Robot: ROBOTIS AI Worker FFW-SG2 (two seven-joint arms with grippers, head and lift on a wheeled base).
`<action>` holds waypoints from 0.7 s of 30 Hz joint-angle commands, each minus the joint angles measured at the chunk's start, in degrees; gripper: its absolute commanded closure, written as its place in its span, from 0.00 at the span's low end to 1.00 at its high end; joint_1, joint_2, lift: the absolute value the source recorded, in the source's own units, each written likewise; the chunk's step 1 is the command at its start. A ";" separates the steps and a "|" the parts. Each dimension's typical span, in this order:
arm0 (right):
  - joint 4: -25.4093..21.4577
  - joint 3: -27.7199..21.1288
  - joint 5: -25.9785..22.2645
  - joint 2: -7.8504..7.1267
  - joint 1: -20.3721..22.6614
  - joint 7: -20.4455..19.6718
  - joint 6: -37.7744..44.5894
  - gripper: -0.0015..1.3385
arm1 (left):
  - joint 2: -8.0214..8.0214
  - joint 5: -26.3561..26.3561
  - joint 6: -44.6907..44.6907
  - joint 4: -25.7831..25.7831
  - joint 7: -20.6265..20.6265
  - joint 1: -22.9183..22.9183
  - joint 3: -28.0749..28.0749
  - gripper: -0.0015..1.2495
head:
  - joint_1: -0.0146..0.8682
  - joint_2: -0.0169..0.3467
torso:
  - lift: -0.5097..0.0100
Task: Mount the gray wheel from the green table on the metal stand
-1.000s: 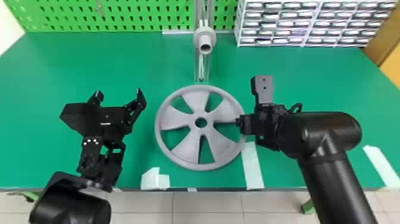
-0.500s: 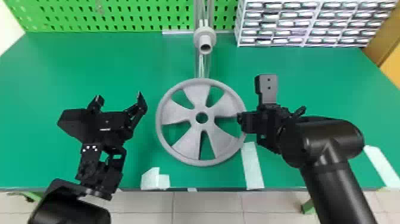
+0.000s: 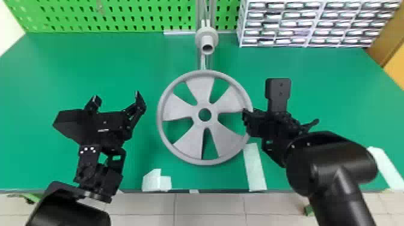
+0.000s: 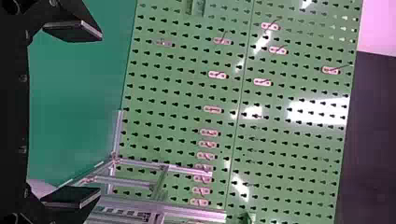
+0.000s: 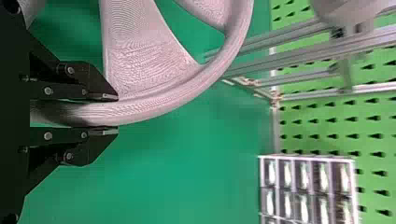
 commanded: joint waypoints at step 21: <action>0.36 2.05 9.04 -0.30 9.03 3.04 -26.99 0.79 | 0.00 0.43 0.00 -1.16 1.62 0.87 -0.21 0.10 | 1.00 0.19 | 0.80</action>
